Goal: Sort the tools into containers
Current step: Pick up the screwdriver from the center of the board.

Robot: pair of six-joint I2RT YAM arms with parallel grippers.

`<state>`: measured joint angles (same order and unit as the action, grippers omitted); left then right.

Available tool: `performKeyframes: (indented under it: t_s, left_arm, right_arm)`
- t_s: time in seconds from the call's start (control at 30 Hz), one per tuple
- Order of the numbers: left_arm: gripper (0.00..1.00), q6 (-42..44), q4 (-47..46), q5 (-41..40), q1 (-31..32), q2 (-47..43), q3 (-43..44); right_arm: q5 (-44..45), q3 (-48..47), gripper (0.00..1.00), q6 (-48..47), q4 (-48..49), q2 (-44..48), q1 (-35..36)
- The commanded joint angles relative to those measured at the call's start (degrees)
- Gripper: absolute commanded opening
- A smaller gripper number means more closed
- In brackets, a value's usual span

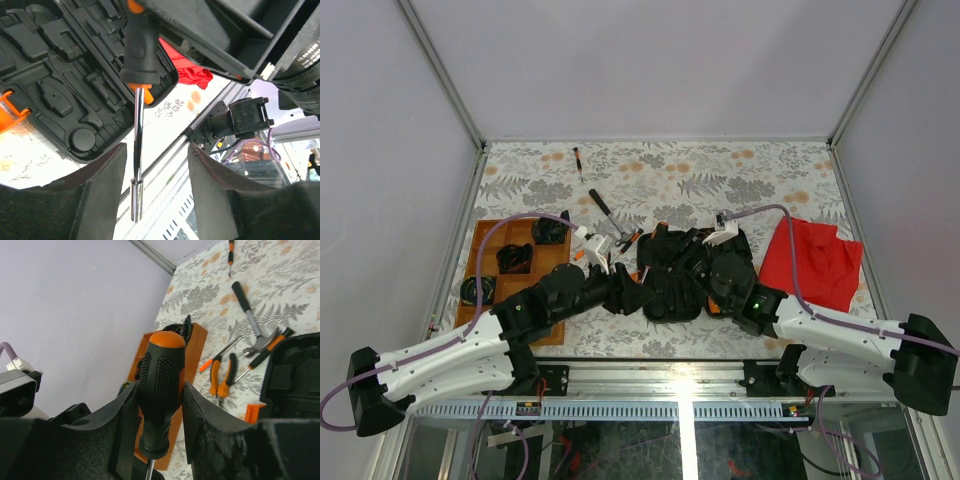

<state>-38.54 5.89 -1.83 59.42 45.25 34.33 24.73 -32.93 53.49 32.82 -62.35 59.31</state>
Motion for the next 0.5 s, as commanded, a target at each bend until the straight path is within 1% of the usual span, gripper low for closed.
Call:
performKeyframes:
  t_s: [0.0, 0.1, 0.2, 0.3, 0.37, 0.47]
  left_arm:
    - [0.56, 0.4, -1.4, -0.4, 0.0, -0.5, 1.8]
    - [0.63, -0.3, 1.4, -3.3, 0.0, 0.0, 2.1]
    - [0.67, -0.8, 2.7, -5.5, -0.1, -0.4, 1.3]
    - [0.7, -1.2, 3.3, -6.4, -0.1, -0.8, 0.6]
    - [0.71, -1.2, 4.1, -7.3, -0.1, -0.5, 0.6]
    - [0.72, -1.6, 5.6, -9.0, -0.3, 0.7, 1.0]
  right_arm:
    - [4.8, -6.3, 0.0, -8.8, -10.1, 3.9, -0.4]
    - [6.1, -10.4, 0.0, -14.3, -21.1, 4.0, -0.4]
    - [5.2, -12.6, 0.0, -19.1, -28.6, 4.1, -0.5]
    - [5.4, -15.5, 0.0, -21.1, -36.6, 3.6, -0.6]
    - [6.0, -15.8, 0.0, -22.8, -39.6, 3.7, -0.8]
    - [3.7, -15.7, 0.0, -25.3, -42.6, 3.4, -2.9]
